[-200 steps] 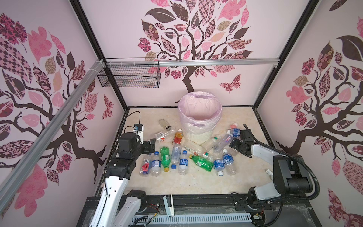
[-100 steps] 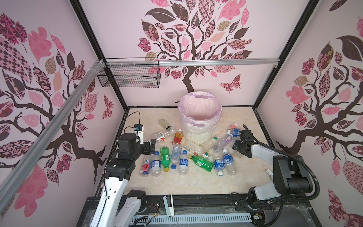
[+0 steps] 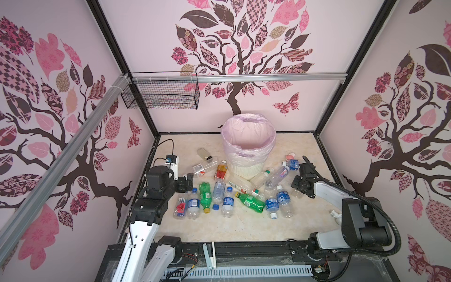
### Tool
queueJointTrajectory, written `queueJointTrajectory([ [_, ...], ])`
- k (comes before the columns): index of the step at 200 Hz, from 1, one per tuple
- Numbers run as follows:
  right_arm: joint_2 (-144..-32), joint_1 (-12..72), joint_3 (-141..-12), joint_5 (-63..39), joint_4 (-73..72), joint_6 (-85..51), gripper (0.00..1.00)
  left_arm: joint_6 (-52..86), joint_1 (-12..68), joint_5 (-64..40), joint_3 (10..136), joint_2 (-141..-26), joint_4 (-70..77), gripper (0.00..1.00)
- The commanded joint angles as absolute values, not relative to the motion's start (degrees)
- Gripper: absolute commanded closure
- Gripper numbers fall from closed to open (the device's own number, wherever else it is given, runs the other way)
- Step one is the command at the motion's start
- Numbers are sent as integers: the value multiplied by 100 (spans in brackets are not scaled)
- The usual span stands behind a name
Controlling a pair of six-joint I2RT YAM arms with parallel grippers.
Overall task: Throw the plastic bottles in the bin
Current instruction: Pick up the plastic bottle from the middle-right of the table.
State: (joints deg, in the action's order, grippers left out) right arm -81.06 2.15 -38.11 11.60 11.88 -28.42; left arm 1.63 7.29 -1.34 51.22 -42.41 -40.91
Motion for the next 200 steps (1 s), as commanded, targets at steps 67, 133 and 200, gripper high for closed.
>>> queueJointTrajectory([
  [67,-7021,198,-4271,1340,1942,-2691,52,255,730,4,4988,-4113,-4200,2],
  [133,-6323,199,-5351,786,2526,-2207,52,384,729,26,4934,-4154,-4188,2],
  [200,-6187,199,-6785,-600,2553,-1708,52,394,728,27,4896,-4149,-4188,2],
])
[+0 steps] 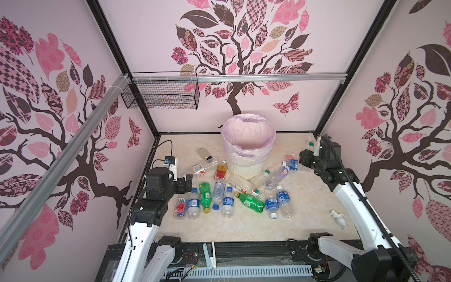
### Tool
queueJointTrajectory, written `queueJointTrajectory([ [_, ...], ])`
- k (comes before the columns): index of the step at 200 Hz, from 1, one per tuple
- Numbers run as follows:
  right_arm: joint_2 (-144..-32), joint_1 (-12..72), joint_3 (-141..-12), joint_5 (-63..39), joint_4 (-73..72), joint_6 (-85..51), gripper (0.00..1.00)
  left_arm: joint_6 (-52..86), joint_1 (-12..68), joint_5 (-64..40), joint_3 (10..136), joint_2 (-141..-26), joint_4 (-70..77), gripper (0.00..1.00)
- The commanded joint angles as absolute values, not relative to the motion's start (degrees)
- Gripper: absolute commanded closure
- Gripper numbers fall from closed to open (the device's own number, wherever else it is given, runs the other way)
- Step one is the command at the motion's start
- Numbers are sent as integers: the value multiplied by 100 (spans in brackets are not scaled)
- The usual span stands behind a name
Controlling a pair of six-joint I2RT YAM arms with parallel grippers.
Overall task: Throw the plastic bottles in the bin
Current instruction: Pick up the plastic bottle from the middle-right of the table, then throw the plastic bottle into the trash bin.
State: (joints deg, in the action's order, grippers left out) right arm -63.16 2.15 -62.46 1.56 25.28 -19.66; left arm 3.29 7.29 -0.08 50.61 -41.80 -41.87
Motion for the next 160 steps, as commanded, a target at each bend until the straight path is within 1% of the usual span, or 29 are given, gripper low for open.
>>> queueJointTrajectory([
  [1,-6187,201,-6798,-634,2542,-1698,52,390,729,26,4896,-4149,-4186,2],
  [41,-6384,202,-7349,-1725,2026,-1857,53,420,728,4,4895,-4114,-4192,2],
  [119,-7333,212,-8493,-3816,1147,-2565,53,447,729,-59,4880,-4026,-4221,2],
  [132,-7498,229,-8648,-3998,1050,-2707,53,434,729,-100,4880,-3997,-4228,2],
  [160,-7800,387,-8957,-4026,983,-2760,53,463,729,-166,4881,-3955,-4250,2],
])
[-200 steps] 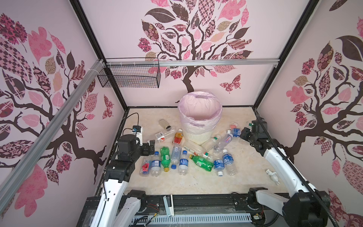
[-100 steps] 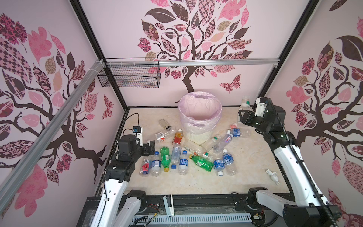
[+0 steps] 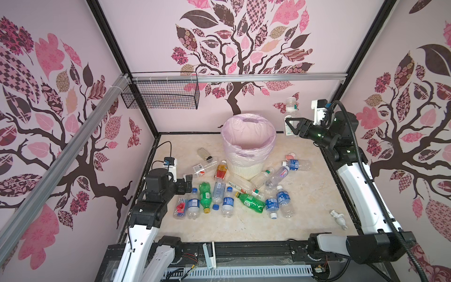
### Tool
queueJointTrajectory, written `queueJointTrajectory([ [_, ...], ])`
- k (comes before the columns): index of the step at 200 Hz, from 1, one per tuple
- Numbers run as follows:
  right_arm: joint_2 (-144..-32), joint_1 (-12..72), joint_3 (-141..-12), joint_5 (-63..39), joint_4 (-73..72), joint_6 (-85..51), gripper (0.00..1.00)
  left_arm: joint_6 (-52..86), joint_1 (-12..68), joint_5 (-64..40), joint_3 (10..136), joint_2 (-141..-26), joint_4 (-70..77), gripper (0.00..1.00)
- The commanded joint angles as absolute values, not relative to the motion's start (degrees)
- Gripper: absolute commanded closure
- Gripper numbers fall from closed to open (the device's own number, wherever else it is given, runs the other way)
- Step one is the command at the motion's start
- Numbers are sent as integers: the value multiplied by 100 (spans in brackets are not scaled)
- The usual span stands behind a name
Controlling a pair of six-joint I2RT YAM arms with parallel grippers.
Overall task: Throw the plastic bottles in the bin
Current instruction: Throw the plastic bottle into the trash bin.
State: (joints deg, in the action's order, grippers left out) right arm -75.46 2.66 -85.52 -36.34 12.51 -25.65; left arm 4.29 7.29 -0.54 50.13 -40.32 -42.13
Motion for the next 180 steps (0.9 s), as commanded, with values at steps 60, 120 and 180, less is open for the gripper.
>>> queueJointTrajectory([
  [60,-8537,1108,-9673,-3533,1392,-2496,53,544,729,-248,4978,-3903,-4314,2],
  [120,-9087,1470,-10078,-3107,1784,-2275,54,593,729,-298,4994,-3858,-4356,2],
  [180,-9671,1996,-10579,-2322,2625,-1635,52,603,727,-343,4992,-3824,-4386,2],
])
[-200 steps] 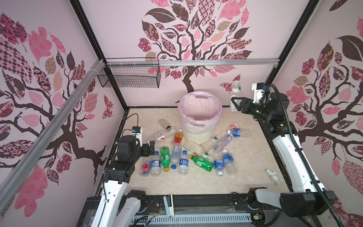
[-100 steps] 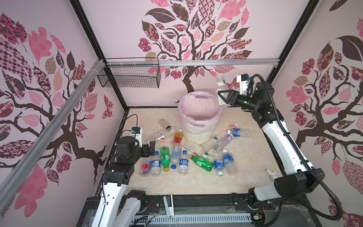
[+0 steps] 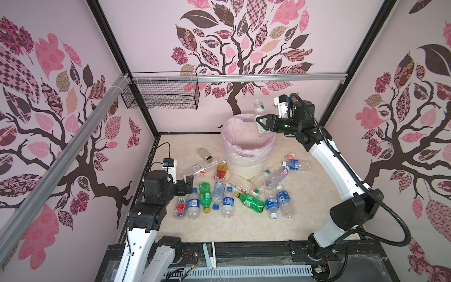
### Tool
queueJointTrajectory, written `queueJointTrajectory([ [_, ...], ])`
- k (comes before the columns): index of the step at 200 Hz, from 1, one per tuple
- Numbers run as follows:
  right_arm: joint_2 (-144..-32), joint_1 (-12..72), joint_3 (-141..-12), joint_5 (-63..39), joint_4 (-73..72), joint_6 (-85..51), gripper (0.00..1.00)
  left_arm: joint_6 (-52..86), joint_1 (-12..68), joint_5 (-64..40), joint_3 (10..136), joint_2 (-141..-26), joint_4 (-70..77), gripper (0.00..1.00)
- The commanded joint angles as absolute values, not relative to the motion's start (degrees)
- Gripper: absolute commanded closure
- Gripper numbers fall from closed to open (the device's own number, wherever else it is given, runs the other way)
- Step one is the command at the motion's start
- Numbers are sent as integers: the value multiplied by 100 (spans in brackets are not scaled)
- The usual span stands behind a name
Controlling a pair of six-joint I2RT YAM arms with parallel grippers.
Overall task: Throw the plastic bottles in the bin
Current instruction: Throw the plastic bottle into the trash bin.
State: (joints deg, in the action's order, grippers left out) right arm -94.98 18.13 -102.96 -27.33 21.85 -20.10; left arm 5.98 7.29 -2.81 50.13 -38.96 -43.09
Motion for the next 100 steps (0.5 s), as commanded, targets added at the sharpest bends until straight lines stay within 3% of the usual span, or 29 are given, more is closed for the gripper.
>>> queueJointTrajectory([
  [1,-9674,2004,-10580,-2312,2640,-1626,52,605,724,-338,4992,-3819,-4386,2],
  [100,-9707,2092,-10196,-1433,2953,-1267,44,577,729,-404,4939,-3885,-4338,2],
])
